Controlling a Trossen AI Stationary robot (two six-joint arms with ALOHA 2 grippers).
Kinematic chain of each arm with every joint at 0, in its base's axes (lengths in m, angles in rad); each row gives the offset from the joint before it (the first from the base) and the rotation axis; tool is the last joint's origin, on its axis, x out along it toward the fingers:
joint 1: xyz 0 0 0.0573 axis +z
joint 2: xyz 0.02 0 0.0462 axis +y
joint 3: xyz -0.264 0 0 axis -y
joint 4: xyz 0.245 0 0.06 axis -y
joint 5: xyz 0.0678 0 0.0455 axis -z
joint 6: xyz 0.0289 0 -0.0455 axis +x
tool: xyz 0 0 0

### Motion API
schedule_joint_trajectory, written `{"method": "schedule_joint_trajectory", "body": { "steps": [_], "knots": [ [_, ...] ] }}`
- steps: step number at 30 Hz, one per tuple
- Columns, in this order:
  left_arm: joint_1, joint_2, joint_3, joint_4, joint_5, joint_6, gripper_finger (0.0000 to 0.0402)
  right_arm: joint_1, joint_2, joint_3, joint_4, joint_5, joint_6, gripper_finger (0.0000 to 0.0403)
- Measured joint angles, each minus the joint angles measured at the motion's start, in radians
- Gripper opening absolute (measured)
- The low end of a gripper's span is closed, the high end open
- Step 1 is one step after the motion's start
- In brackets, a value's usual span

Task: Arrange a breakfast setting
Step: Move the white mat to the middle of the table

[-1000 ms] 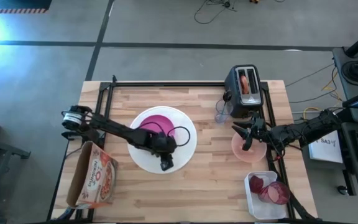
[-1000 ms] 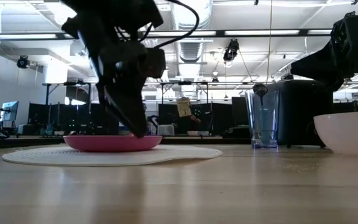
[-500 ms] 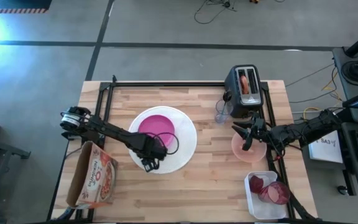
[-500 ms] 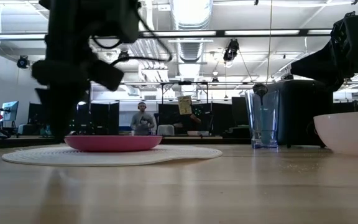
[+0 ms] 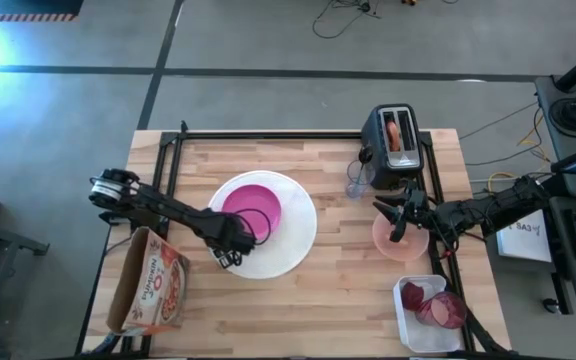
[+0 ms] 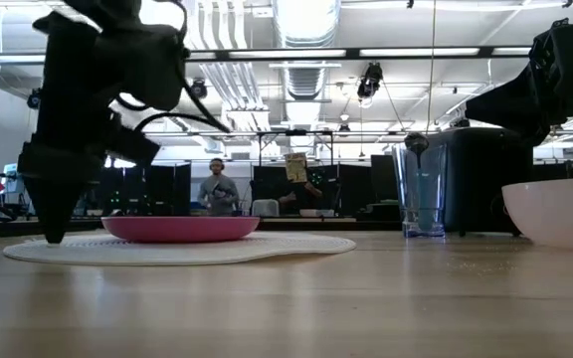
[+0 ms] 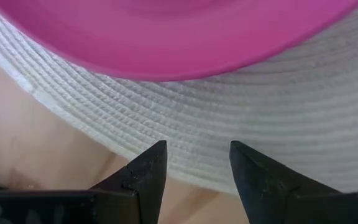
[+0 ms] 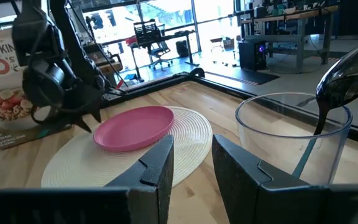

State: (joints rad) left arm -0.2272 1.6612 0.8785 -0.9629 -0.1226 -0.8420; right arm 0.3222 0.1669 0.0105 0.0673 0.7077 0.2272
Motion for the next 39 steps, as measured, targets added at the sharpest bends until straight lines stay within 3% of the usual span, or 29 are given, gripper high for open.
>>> {"method": "schedule_joint_trajectory", "body": {
  "steps": [8,20,24,31,34,39],
  "knots": [
    [-0.002,-0.033,-0.061,0.271,0.016,-0.071,0.016,0.0,0.0,0.0,0.0,0.0,0.0,0.01],
    [-0.003,-0.006,0.021,0.579,0.02,-0.081,0.016,0.0,0.0,0.0,-0.001,0.0,0.0,0.01],
    [-0.008,0.044,0.096,0.531,0.019,-0.007,0.016,0.0,0.0,0.0,0.0,0.0,0.0,0.01],
    [-0.008,0.083,0.223,0.17,-0.074,0.022,0.016,0.0,0.0,0.0,0.0,0.0,0.0,0.01],
    [-0.007,0.08,0.221,0.066,-0.111,0.017,0.016,0.0,0.0,0.0,0.0,0.0,0.0,0.01],
    [0.011,0.075,0.17,0.034,-0.114,-0.006,0.016,0.0,0.0,0.0,0.0,0.0,0.0,0.01]
  ]
}}
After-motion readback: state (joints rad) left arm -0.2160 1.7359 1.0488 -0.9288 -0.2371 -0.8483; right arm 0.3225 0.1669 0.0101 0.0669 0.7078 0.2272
